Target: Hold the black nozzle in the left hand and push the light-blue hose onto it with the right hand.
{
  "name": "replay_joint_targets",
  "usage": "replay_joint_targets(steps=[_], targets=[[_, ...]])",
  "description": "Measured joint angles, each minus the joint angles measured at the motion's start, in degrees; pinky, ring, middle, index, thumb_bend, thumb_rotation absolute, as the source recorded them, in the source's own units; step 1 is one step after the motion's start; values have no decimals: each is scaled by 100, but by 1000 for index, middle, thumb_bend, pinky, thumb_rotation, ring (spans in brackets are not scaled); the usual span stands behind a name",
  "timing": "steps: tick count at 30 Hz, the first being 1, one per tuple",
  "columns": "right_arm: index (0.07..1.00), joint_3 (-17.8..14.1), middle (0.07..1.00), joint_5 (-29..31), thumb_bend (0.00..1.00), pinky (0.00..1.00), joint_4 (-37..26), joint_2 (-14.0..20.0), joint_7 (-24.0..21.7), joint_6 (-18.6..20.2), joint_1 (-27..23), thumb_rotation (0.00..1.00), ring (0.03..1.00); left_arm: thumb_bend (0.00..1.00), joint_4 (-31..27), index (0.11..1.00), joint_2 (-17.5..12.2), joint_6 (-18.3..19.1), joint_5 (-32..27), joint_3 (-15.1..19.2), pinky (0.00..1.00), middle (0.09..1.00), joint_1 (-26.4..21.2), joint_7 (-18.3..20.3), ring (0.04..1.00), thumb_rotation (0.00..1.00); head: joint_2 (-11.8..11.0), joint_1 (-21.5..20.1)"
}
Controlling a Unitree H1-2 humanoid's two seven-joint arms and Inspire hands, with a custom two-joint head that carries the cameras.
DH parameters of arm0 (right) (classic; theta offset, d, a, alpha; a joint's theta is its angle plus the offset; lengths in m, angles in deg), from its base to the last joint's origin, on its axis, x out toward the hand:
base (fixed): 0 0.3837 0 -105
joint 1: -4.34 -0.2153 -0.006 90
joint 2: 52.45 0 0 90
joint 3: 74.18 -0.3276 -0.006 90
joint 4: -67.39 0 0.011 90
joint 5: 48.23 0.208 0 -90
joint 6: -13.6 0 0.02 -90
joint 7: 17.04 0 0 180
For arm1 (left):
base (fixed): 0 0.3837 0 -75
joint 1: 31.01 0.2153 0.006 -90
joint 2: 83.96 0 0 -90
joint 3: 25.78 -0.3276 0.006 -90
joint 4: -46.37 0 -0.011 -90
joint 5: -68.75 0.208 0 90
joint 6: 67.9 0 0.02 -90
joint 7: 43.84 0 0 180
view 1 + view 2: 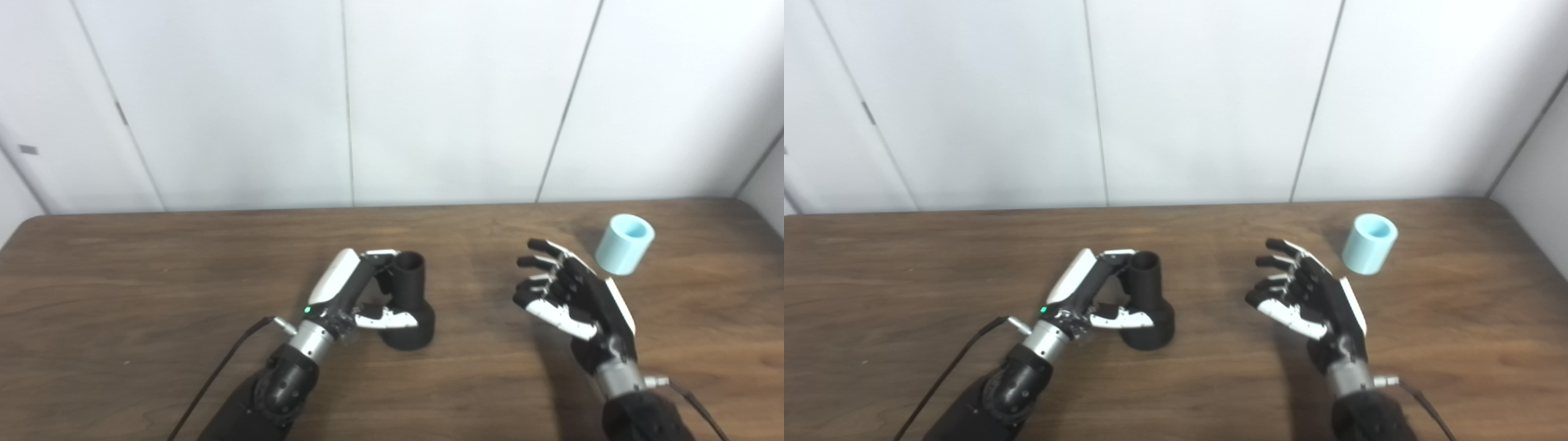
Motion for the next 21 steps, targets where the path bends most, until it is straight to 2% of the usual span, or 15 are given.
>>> replay_joint_targets(steps=[4, 6, 7, 9, 11, 15, 16, 18, 21], targets=[[715, -105, 646, -39, 669, 432, 2, 479, -100, 28, -248, 165, 513, 501, 46, 524, -45, -15, -26, -30, 422, 463, -12, -19, 426, 0, -97, -343], [713, -178, 654, -109, 665, 427, -300, 651, -57, 234, -370, 126, 524, 502, 54, 521, -67, -31, -56, -43, 435, 463, -14, -14, 434, 0, -159, -485], [718, -192, 665, -219, 654, 419, -548, 691, -7, 381, -441, 113, 539, 502, 60, 521, -82, -42, -59, -48, 436, 462, -14, -7, 435, 0, -159, -485], [715, -182, 683, -515, 641, 425, -1002, 750, 99, 815, -674, 101, 568, 502, 76, 522, -115, -64, -58, -76, 436, 463, -17, -4, 434, 0, -299, -905], [727, -190, 716, -780, 651, 473, -1405, 855, 169, 1278, -940, 94, 614, 501, 101, 522, -123, -77, -51, -127, 437, 466, -44, -12, 428, 0, -439, -1274], [758, -357, 756, -972, 706, 512, -1631, 1243, 179, 1881, -1517, 90, 680, 502, 142, 521, -136, -130, -64, -252, 445, 462, -99, -10, 433, 0, -519, -1547], [765, -428, 763, -991, 715, 519, -1618, 1343, 178, 1930, -1615, 94, 690, 502, 148, 521, -148, -151, -70, -271, 443, 462, -109, -10, 433, 0, -536, -1592], [798, -456, 798, -1132, 755, 627, -1516, 1564, 180, 1916, -1755, 107, 744, 501, 152, 522, -194, -188, -113, -299, 442, 464, -112, -10, 433, 0, -606, -1758], [848, -425, 851, -1604, 834, 719, -760, 1987, 222, 1605, -1769, 216, 816, 501, 156, 524, -247, -197, -241, -361, 444, 465, -129, -11, 429, 0, -642, -1882]])
